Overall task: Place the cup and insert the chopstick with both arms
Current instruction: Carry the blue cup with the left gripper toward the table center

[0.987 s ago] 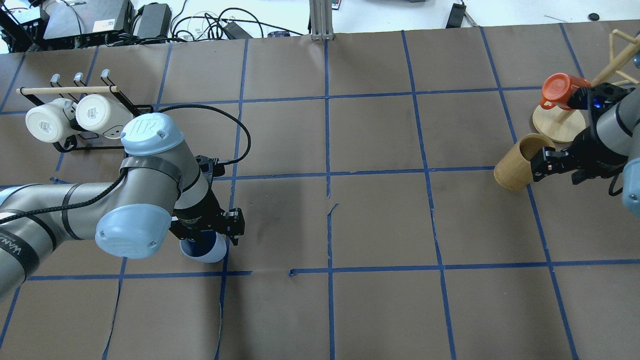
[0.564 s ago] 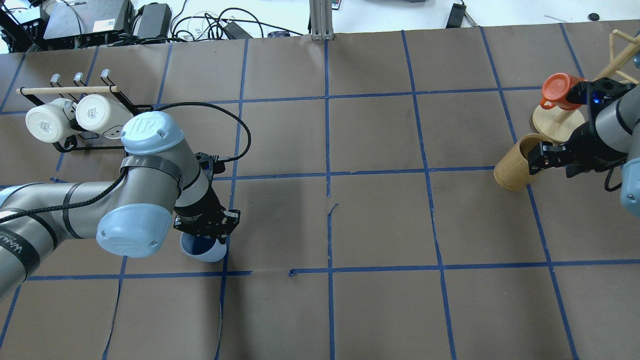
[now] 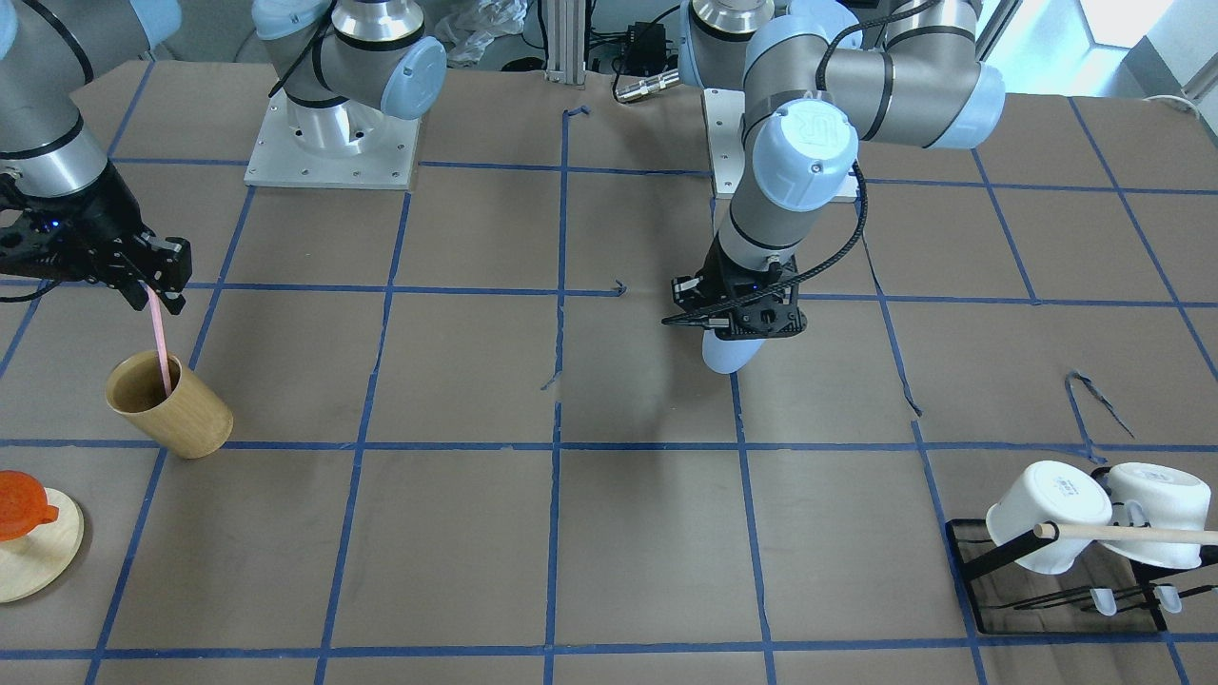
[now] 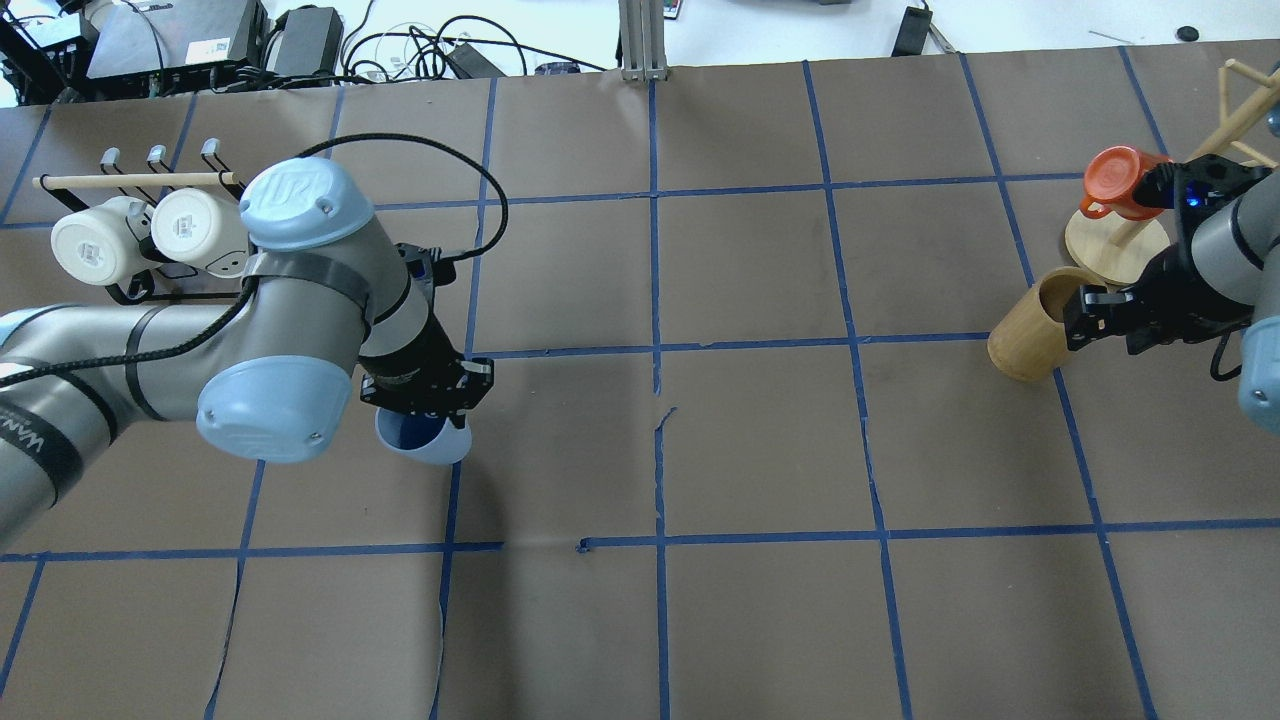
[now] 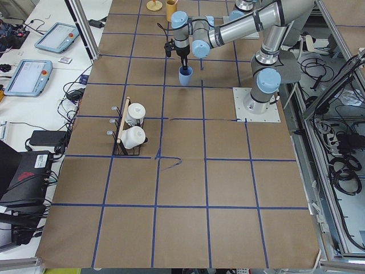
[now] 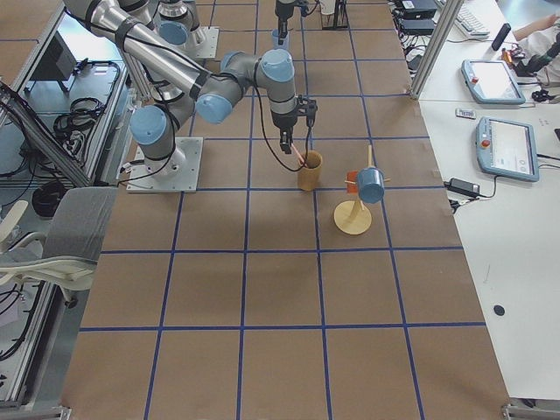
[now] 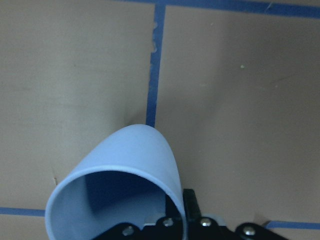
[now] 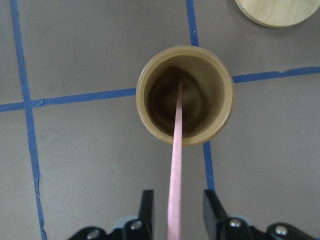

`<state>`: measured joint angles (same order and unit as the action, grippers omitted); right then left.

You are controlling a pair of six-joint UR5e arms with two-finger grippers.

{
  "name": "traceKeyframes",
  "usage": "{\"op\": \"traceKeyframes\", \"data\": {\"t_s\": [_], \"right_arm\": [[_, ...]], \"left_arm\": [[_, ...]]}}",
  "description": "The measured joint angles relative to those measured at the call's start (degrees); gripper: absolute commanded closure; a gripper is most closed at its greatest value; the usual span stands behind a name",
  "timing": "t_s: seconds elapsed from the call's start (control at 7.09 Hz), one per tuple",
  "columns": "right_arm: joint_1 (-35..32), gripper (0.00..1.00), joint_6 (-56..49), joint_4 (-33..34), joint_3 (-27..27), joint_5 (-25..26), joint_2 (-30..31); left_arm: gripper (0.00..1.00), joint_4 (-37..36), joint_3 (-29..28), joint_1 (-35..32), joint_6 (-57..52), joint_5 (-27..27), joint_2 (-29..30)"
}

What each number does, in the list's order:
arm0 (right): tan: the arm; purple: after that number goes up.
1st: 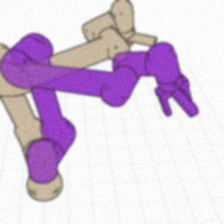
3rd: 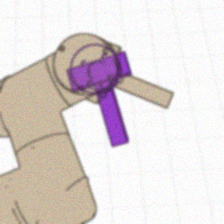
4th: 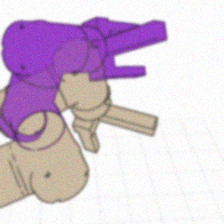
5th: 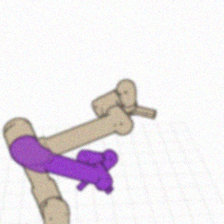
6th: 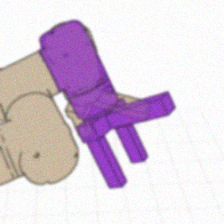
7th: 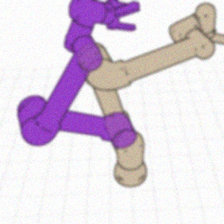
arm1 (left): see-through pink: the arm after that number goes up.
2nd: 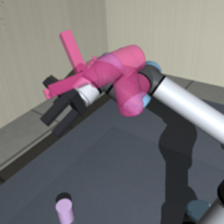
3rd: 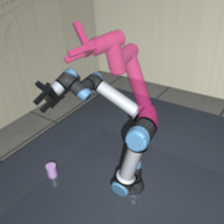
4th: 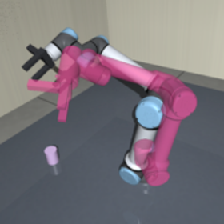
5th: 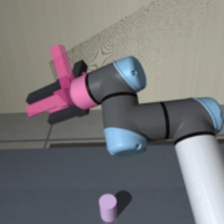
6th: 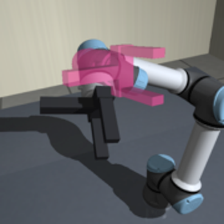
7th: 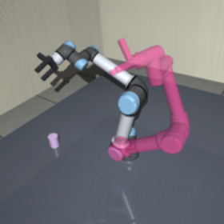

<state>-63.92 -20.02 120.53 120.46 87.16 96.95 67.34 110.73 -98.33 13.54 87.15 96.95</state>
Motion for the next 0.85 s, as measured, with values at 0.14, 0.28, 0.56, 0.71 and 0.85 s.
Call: {"op": "traceKeyframes", "data": {"t_s": [0.14, 0.28, 0.56, 0.71, 0.85], "right_arm": [[0.00, 0.86, -1.15, 0.01, -0.11, 0.00, 0.00], [-0.03, 0.93, -1.89, -0.12, -0.43, -0.06, -0.03], [-0.06, 1.00, -2.28, -0.56, -1.16, -0.25, -0.08], [-0.07, 1.00, -2.34, -1.14, -1.56, -0.41, -0.09], [-0.07, 1.00, -2.36, -2.50, -2.43, -0.58, -0.15]], "left_arm": [[1.00, -0.21, -3.94, -3.65, 2.88, -0.68, 2.85], [1.00, -0.30, -8.39, -7.12, 4.64, -2.39, 6.27], [1.00, -0.49, -13.97, -13.25, 5.46, -4.85, 12.02], [1.00, -0.73, -14.92, -14.78, 5.30, -5.14, 13.80], [0.55, -1.75, -15.26, -15.48, 5.10, -5.14, 15.26]]}}
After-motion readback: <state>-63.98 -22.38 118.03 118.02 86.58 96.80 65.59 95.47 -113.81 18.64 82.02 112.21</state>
